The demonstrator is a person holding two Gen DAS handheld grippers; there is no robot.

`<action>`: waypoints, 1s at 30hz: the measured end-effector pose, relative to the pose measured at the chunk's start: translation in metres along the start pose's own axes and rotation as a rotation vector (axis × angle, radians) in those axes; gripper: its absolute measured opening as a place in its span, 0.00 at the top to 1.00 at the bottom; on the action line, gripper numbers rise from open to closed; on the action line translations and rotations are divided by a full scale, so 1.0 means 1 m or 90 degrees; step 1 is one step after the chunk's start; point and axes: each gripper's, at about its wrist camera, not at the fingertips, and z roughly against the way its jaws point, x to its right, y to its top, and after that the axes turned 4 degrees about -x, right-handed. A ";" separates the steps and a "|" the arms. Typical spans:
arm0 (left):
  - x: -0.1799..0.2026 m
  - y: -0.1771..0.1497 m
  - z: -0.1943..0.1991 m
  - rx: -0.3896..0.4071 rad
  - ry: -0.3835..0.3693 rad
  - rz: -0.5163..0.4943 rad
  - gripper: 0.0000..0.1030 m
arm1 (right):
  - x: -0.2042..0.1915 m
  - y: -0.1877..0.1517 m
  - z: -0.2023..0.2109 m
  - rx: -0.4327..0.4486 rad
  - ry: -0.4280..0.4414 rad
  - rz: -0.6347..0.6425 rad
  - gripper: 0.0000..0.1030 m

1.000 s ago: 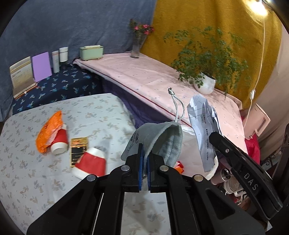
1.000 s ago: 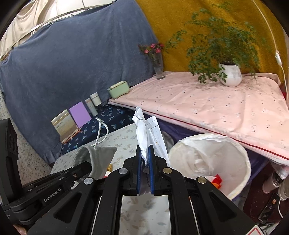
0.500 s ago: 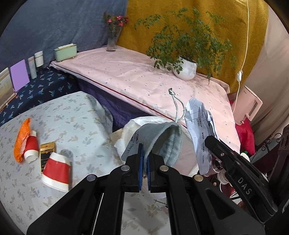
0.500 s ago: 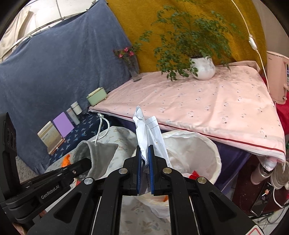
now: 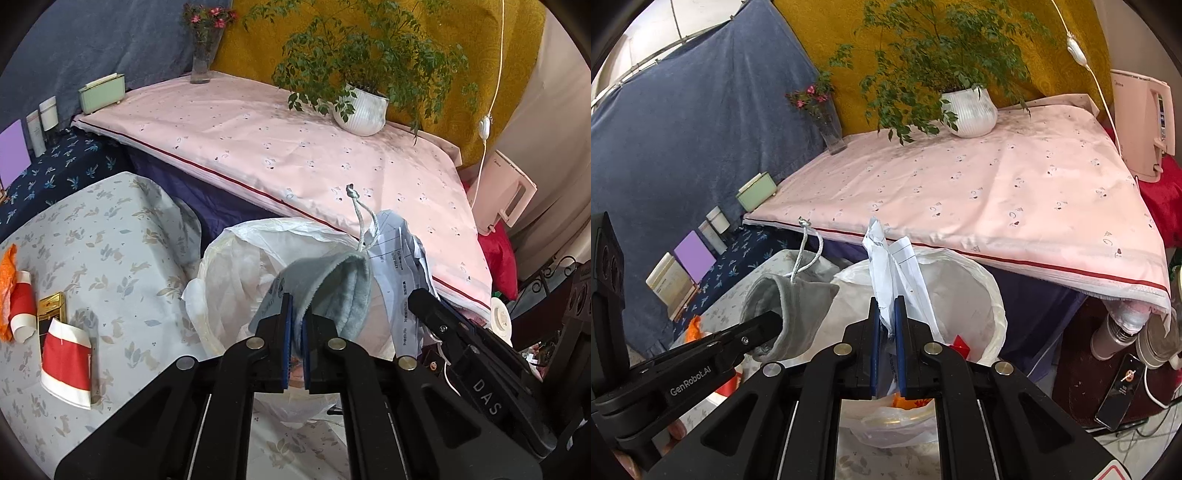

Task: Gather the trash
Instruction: 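Carry the grey pouch in the left gripper while the right carries the white paper to the bin, then open both grippers over the bin to drop the pouch and paper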

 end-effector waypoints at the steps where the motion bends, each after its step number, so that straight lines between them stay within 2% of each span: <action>1: -0.001 0.000 -0.002 -0.001 0.003 0.001 0.94 | 0.001 0.000 -0.002 -0.002 -0.002 0.000 0.92; 4: -0.005 0.000 -0.007 -0.002 0.015 0.008 0.72 | 0.003 0.000 -0.008 -0.003 -0.007 -0.004 0.87; 7: -0.009 0.001 -0.007 0.004 0.027 0.010 0.63 | 0.002 0.001 -0.011 -0.003 -0.009 -0.007 0.85; 9: -0.014 0.001 -0.006 0.005 0.033 0.016 0.60 | 0.001 0.001 -0.013 -0.003 -0.008 -0.008 0.81; 19: -0.036 -0.004 0.008 0.019 0.052 0.040 0.51 | -0.018 0.001 -0.009 -0.001 0.001 0.009 0.77; 24: -0.049 -0.010 0.019 0.028 0.067 0.052 0.46 | -0.032 0.000 -0.004 0.004 0.008 0.019 0.68; 30: -0.071 -0.019 0.038 0.045 0.086 0.075 0.43 | -0.057 -0.005 0.001 0.002 0.022 0.043 0.66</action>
